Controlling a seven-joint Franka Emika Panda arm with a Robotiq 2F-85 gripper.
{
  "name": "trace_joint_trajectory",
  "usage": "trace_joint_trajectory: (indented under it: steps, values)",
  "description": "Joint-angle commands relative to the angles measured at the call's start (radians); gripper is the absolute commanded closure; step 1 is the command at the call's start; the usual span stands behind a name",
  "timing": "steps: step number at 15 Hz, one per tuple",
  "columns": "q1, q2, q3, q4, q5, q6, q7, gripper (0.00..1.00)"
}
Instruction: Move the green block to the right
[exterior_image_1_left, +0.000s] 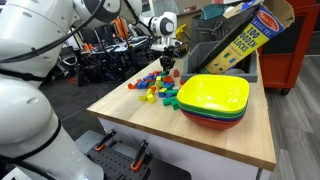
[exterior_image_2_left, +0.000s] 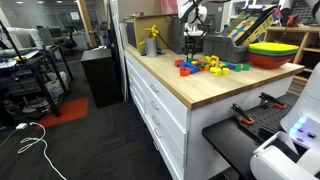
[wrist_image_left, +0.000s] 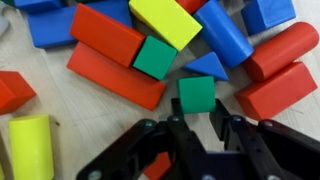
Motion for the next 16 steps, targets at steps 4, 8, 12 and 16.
trace_joint_trajectory:
  steps: [4, 8, 12, 16]
  values:
    - [0.005, -0.045, 0.001, 0.018, 0.017, -0.023, 0.034, 0.92]
    - [0.022, -0.085, -0.014, 0.020, -0.006, -0.010, 0.076, 0.92]
    - [0.036, -0.115, -0.028, 0.025, -0.031, -0.006, 0.116, 0.92]
    - [0.058, -0.103, -0.055, 0.065, -0.090, -0.018, 0.155, 0.92]
